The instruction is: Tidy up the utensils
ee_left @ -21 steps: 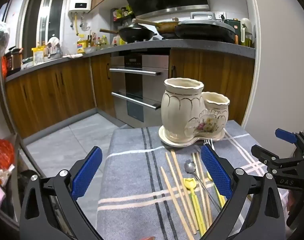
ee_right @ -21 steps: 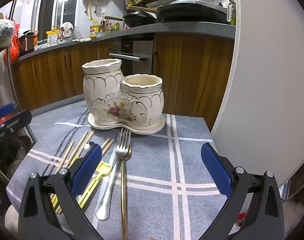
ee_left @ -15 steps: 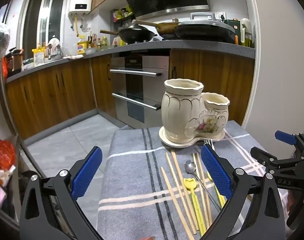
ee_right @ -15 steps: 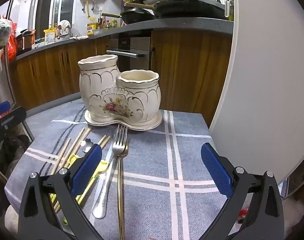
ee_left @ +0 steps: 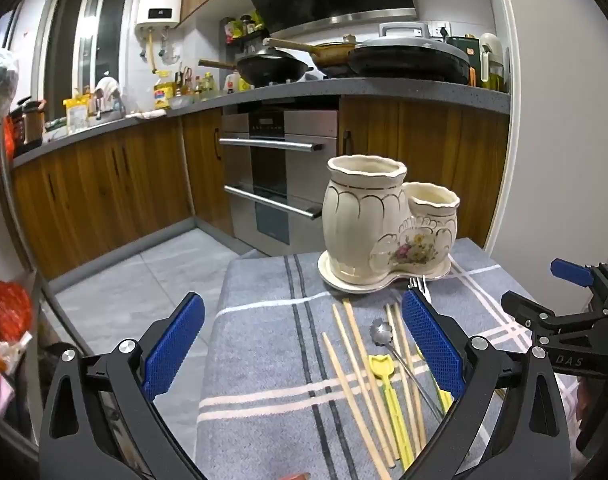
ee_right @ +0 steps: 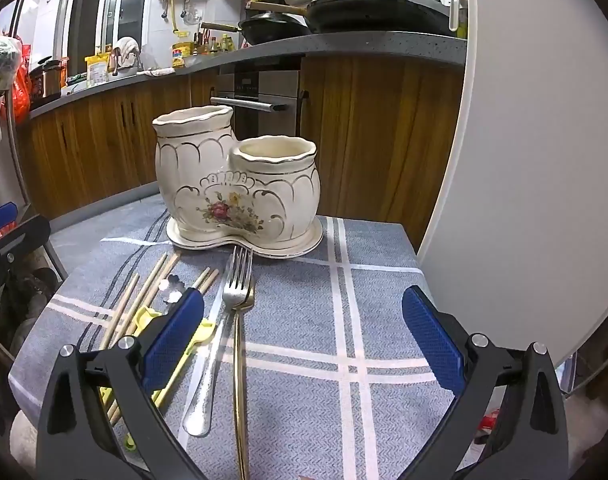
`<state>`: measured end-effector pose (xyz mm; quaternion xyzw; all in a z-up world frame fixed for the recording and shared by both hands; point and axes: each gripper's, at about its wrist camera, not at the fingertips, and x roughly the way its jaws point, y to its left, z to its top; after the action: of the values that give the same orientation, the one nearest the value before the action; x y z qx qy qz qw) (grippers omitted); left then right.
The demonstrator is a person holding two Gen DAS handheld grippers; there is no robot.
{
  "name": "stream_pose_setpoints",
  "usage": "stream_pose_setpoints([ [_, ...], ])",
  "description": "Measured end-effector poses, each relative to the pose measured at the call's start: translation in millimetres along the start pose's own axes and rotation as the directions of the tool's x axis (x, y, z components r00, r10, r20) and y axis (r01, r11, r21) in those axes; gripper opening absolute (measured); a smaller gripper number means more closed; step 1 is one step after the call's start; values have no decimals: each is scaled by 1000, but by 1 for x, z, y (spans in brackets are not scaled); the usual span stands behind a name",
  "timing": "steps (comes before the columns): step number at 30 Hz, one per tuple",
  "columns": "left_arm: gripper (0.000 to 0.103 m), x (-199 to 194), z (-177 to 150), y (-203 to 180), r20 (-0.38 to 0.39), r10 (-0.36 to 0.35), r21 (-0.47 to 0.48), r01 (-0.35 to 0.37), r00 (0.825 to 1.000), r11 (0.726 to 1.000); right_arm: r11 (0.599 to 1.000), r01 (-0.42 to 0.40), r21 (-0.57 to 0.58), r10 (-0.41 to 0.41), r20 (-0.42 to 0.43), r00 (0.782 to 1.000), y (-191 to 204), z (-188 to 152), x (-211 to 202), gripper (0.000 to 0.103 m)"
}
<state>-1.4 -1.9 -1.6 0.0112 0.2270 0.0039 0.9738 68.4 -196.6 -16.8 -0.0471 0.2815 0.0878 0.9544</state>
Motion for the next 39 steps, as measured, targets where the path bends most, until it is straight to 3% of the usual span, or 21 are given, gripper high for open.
stream_pose_setpoints([
  [39,98,0,1,-8,-4,-15,5,15,1000,1000,1000,11,14,-11,-28,1000,-8,-1,3,98],
])
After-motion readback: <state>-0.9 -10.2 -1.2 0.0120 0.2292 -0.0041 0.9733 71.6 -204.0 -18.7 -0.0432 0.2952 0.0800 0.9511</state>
